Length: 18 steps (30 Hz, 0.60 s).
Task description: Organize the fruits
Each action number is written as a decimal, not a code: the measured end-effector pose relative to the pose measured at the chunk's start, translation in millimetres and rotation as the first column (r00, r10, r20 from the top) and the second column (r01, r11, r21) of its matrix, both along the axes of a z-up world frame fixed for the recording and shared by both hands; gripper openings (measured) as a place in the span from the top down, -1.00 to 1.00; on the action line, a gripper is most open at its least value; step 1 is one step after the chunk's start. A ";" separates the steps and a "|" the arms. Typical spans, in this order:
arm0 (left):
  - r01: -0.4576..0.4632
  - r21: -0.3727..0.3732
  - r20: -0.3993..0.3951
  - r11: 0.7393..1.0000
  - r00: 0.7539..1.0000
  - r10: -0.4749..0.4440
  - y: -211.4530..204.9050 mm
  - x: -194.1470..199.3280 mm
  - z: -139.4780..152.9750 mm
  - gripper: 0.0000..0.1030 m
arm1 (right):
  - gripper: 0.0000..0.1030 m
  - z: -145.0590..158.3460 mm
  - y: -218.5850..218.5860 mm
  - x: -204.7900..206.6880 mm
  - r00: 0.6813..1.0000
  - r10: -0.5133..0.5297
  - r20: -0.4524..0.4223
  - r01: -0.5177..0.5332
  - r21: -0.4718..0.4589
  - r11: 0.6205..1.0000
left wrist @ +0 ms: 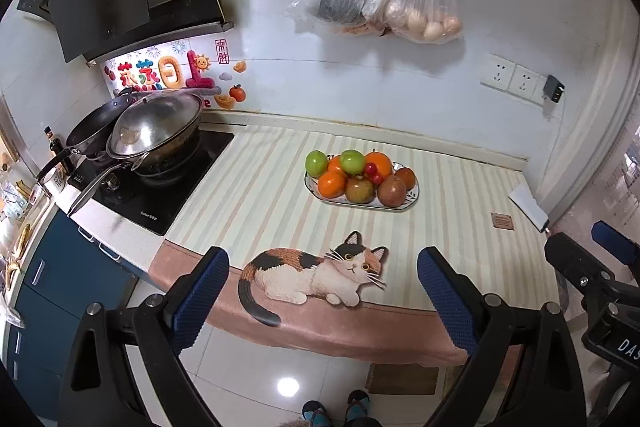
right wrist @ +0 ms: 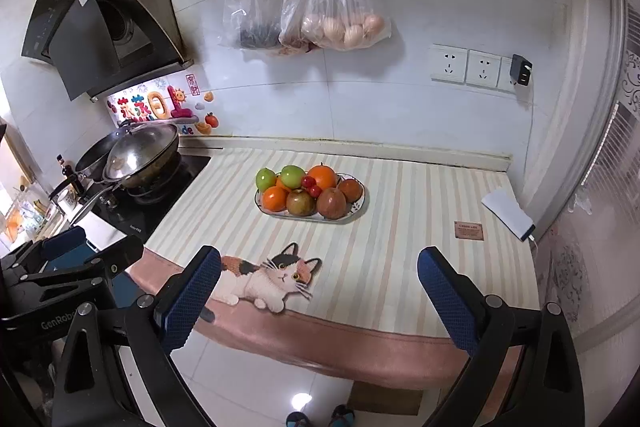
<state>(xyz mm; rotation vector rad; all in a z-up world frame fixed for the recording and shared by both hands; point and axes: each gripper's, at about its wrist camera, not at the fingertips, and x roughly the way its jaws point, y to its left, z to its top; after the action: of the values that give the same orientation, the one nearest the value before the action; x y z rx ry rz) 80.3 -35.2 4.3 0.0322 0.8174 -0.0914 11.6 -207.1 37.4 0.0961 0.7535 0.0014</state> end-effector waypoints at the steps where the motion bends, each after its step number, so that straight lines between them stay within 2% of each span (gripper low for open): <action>1: -0.004 0.002 -0.004 1.000 1.000 0.004 -0.4 4.4 -1.5 -0.87 | -0.96 -1.1 -0.7 5.5 1.000 0.001 -0.001 -0.001 0.004 1.000; 13: -0.029 0.037 -0.045 0.999 0.999 0.031 -4.4 46.0 -17.3 -0.87 | -0.96 -26.7 3.9 68.4 0.999 0.015 -0.051 -0.014 0.011 1.000; 18: -0.039 0.043 -0.059 0.998 0.997 0.042 -4.6 55.5 -24.4 -0.87 | -0.96 -39.4 4.0 82.1 0.997 0.008 -0.073 -0.008 0.001 1.000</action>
<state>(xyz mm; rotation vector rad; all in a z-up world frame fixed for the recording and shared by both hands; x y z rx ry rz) 135.8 -39.8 -20.1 0.0522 0.8797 -0.0372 93.7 -203.1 -2.0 0.0937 0.8267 0.0057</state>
